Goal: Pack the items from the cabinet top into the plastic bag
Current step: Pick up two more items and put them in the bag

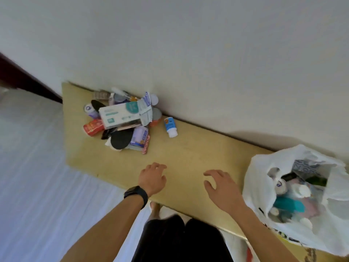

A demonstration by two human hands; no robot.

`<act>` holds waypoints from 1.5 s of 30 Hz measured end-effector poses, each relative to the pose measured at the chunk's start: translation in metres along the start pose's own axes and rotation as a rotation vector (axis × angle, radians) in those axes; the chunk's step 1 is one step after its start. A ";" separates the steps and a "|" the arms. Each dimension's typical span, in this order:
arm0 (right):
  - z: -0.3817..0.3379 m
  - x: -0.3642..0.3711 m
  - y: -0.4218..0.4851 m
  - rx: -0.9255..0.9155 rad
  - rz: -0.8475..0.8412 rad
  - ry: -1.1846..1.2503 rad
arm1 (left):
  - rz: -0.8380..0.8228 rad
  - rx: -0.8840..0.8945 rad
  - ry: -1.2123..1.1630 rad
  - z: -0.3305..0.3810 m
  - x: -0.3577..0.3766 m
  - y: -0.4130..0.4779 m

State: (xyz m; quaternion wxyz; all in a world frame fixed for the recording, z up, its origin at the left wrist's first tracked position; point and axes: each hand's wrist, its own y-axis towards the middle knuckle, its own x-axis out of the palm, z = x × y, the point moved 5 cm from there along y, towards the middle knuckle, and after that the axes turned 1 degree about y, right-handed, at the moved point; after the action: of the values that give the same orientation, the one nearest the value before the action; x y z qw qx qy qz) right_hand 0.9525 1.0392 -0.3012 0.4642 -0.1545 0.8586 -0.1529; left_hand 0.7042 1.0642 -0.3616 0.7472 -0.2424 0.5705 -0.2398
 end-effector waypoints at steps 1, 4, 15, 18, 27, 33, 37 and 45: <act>-0.008 0.017 0.013 -0.013 -0.105 -0.062 | -0.035 -0.048 0.006 -0.019 0.006 0.000; -0.030 0.059 0.056 -0.042 -0.347 -0.224 | -0.131 -0.139 0.026 -0.069 0.022 0.001; -0.110 0.087 0.237 0.091 -0.224 -0.375 | -0.099 -0.045 0.016 -0.146 0.023 0.014; -0.103 0.100 0.248 0.144 -0.246 -0.380 | -0.040 0.002 0.008 -0.137 0.010 0.025; -0.064 0.132 0.139 0.301 -0.162 -0.160 | 0.037 0.014 0.058 -0.103 -0.018 0.073; -0.031 0.158 0.042 0.450 -0.116 -0.097 | -0.022 0.135 0.222 -0.090 -0.015 0.069; -0.012 0.170 0.004 0.478 -0.082 -0.057 | -0.039 0.186 0.290 -0.081 0.010 0.047; 0.009 0.165 -0.015 0.578 -0.019 0.212 | -0.102 0.180 0.264 -0.060 0.036 0.031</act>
State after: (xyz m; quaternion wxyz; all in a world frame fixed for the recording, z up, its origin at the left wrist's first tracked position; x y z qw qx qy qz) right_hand 0.8764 0.9576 -0.4235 0.3954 -0.0071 0.8216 -0.4105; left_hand 0.6566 1.0598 -0.4216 0.6712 -0.1693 0.6270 -0.3572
